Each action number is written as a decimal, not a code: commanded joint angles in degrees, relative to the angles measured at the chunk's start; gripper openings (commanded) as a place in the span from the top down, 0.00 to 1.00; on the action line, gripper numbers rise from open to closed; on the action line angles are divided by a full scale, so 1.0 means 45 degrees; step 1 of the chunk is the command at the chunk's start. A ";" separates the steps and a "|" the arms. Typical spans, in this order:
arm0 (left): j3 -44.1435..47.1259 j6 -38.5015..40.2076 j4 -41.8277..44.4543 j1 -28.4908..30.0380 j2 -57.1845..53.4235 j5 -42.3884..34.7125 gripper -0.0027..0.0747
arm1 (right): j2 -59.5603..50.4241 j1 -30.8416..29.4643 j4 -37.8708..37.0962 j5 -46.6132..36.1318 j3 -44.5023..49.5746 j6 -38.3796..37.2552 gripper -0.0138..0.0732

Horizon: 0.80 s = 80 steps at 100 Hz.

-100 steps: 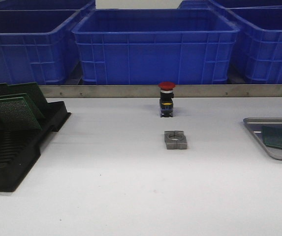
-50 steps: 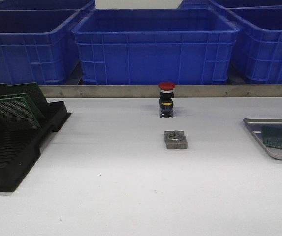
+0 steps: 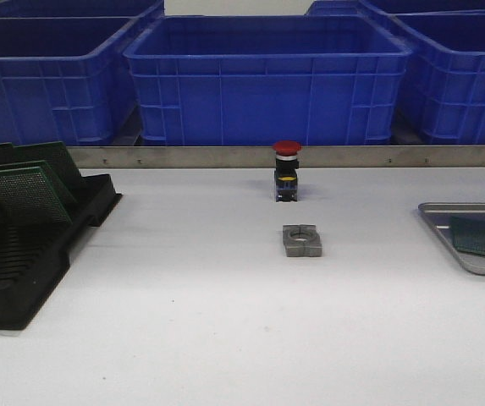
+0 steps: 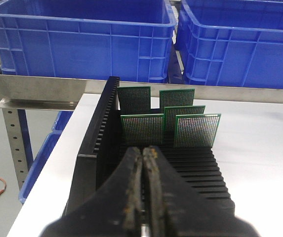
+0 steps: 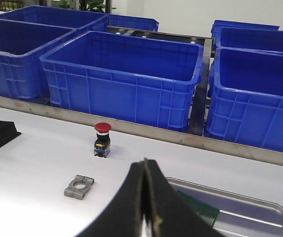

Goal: Place circuit board on tray

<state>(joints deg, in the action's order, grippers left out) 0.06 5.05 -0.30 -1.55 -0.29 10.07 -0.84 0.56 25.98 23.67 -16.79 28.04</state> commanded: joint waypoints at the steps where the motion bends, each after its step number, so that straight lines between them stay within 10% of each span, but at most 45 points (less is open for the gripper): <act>1: 0.0605 -0.0035 -0.0117 0.0039 -0.0389 -0.0941 0.99 | -0.0185 -0.0050 0.0209 -0.1017 -0.0302 0.0081 0.91; 55: 0.0605 -0.0035 -0.0117 0.0039 -0.0389 -0.0941 0.99 | -0.0185 -0.0050 -0.0382 -0.3012 0.0242 -0.0277 0.91; 80: 0.0605 -0.0035 -0.0117 0.0039 -0.0389 -0.0941 0.99 | -0.0185 -0.0050 -0.5627 -0.5094 0.2246 -0.6231 0.91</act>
<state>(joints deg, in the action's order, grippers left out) 0.00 5.05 -0.30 -1.55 -0.29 10.07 -0.84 0.56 8.33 7.84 -7.92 7.53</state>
